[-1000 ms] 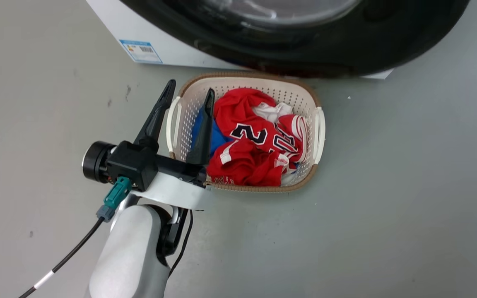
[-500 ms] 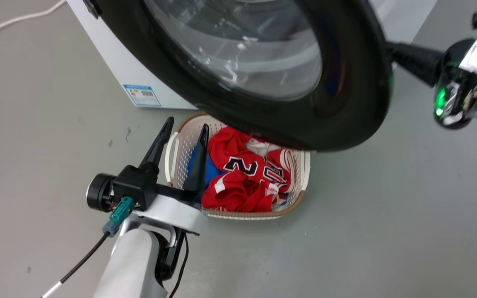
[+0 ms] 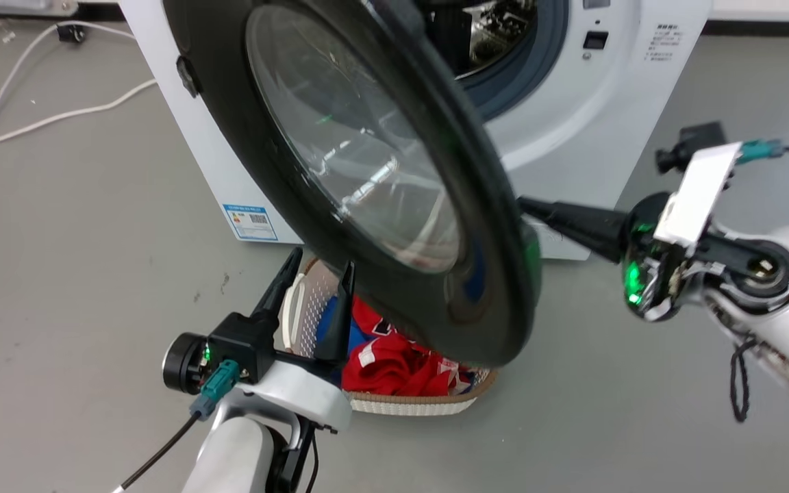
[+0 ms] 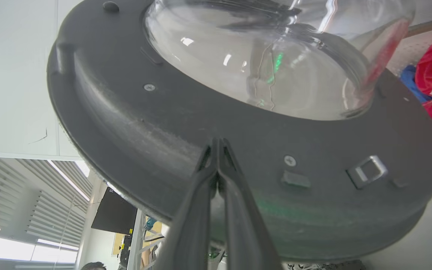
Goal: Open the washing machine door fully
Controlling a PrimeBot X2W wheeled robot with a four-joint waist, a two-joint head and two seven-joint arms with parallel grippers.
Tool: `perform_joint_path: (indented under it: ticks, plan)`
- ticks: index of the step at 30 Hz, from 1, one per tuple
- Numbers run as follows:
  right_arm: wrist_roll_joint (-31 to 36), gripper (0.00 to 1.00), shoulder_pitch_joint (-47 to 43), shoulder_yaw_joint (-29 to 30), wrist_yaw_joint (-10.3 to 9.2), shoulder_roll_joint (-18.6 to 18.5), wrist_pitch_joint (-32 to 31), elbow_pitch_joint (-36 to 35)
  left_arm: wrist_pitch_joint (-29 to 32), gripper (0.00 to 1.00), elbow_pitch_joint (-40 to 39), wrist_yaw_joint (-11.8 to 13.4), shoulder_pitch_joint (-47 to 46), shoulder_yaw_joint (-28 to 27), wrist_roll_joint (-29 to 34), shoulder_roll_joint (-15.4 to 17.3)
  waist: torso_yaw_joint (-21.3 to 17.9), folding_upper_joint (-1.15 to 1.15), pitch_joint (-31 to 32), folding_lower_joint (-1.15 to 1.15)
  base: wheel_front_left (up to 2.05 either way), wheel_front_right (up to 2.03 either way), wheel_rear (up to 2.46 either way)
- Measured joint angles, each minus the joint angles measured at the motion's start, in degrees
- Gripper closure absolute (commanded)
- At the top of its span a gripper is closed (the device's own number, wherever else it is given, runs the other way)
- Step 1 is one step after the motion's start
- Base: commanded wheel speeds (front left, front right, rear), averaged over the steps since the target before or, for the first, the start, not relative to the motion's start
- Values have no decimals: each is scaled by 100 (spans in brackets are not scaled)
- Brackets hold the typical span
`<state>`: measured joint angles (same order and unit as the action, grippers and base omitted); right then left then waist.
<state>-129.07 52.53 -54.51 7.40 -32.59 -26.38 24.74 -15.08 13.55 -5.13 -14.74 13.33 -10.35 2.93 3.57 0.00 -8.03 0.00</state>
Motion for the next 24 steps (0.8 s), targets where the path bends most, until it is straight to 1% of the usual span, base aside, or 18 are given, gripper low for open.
perform_joint_path:
  ticks: [7, 11, 15, 19, 24]
  plan:
    - [-55, 100, -320, -238, 0, 177, 115, -439, 0, 0, 80, -34, 188, 48, -34, -1, 54, 0, 298, 0, 0, 0, 0]
    - [-46, 100, -465, -322, 0, 319, 171, -555, 0, 0, 122, -41, 309, 59, -34, -1, 67, 0, 455, 0, 0, 0, 0]
    - [16, 100, -565, -319, 0, 430, 376, -566, 1, 0, 152, -41, 382, 54, -43, -1, 63, 0, 549, 0, 0, 0, 0]
    - [104, 100, -728, -118, 0, 494, 816, -533, 0, 0, 162, -41, 430, 37, -49, -1, 35, 0, 621, -1, 0, 0, 0]
    - [378, 100, -1057, 393, 0, 445, 1793, -525, 0, 0, 175, -42, 514, 9, -47, -1, -11, 0, 689, -1, 0, 0, 0]
